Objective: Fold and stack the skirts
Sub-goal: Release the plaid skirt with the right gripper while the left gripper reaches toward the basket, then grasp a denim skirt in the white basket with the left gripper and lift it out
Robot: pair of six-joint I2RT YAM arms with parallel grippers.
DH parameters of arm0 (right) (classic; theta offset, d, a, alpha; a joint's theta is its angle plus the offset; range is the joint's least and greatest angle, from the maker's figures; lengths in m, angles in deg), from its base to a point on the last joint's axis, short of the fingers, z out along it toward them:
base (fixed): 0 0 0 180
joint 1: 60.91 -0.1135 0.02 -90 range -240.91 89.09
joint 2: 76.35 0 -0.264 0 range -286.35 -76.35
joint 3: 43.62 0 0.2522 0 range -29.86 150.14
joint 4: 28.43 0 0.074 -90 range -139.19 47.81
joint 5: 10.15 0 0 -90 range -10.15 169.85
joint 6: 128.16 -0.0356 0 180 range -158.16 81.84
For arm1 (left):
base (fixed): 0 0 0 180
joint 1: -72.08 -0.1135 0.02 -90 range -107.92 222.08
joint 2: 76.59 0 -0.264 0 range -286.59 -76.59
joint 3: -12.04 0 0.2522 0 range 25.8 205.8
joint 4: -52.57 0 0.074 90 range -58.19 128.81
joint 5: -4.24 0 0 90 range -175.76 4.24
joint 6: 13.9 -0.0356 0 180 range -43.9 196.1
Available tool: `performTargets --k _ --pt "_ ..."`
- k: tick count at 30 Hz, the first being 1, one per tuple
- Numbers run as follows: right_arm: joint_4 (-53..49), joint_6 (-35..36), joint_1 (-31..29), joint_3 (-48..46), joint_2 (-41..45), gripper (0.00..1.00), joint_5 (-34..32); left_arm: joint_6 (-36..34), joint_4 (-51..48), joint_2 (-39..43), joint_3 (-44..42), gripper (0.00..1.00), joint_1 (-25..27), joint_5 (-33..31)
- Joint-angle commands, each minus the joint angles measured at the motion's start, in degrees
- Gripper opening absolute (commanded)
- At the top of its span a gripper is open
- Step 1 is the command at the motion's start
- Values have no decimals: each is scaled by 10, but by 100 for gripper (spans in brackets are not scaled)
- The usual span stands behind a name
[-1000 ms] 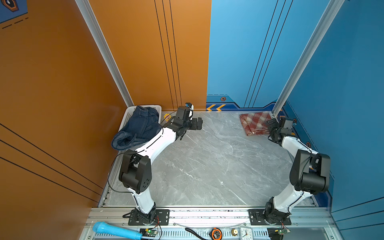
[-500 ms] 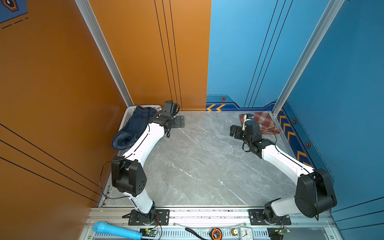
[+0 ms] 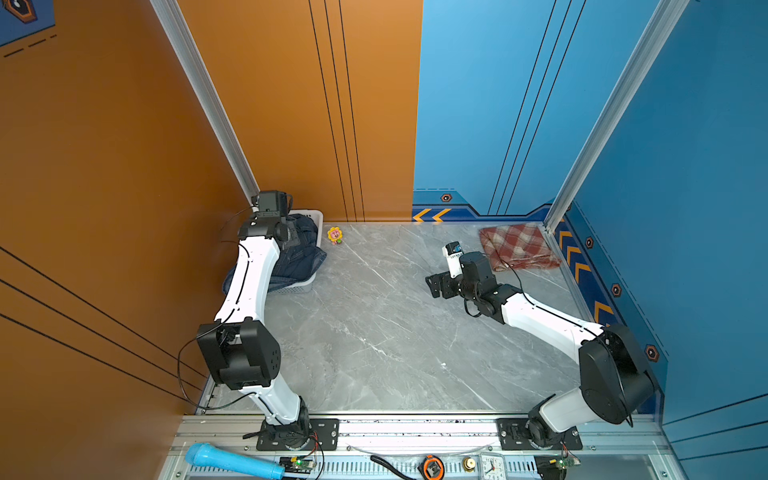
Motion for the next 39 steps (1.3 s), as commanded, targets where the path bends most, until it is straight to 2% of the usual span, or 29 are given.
performTargets --k 1,10,23,25,26,27,28,30,39 --pt "1 15 -17 6 -6 97 20 -3 -27 19 6 98 -30 -36" --pt "-9 21 -31 16 -35 97 32 56 -37 28 -55 98 -129 111" --pt "-7 23 -31 12 -33 97 32 98 -10 -49 -52 100 -138 191" --pt "-5 24 -31 7 -29 97 29 101 -8 -55 -56 91 -138 189" --pt "-5 23 -31 7 -27 97 28 100 -7 -55 -56 78 -136 187" --pt "-6 24 -32 5 -25 97 28 98 -7 -53 -53 54 -135 180" --pt "-4 23 -31 5 -24 97 28 95 -7 -49 -48 34 -132 164" --pt "-2 21 -31 4 -24 97 27 87 -8 -40 -33 0 -126 141" --pt "-7 9 -26 16 -35 97 22 66 -7 7 46 0 -77 88"
